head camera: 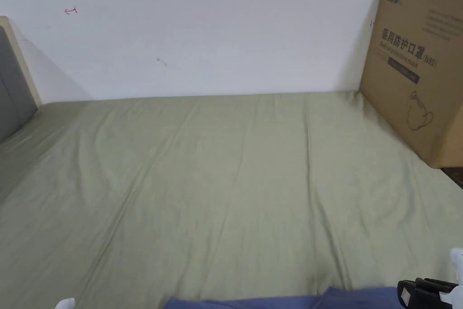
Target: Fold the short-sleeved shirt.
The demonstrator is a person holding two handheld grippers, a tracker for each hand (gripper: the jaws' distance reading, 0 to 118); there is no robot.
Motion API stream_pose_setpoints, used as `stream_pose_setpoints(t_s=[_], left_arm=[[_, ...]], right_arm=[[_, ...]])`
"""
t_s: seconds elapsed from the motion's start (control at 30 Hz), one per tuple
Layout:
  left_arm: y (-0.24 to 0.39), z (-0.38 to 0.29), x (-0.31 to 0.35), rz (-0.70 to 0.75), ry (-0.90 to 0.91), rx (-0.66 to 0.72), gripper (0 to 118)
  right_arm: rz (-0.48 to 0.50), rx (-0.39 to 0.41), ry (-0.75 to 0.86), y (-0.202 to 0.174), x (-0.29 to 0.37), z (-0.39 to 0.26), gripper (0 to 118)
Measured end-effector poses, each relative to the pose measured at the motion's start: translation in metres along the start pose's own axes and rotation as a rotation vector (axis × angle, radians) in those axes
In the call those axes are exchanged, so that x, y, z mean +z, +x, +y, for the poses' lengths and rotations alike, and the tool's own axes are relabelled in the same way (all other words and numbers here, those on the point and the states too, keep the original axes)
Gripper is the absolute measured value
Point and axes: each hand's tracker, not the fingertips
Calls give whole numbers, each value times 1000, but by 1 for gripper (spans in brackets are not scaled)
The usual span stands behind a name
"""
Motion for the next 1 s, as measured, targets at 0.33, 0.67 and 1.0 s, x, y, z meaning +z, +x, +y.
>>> stream_pose_setpoints(t_s=[0.33, 0.67, 1.0], left_arm=[[-43, 6, -99, -423, -208, 171, 118], [-46, -1, -101, -160, -151, 49, 10], [46, -19, -47, 455, 57, -336, 11]], right_arm=[[-34, 11, -30, -2, 1, 3, 0], [-26, 19, -56, -8, -4, 1, 0], [2, 52, -43, -15, 2, 8, 0]])
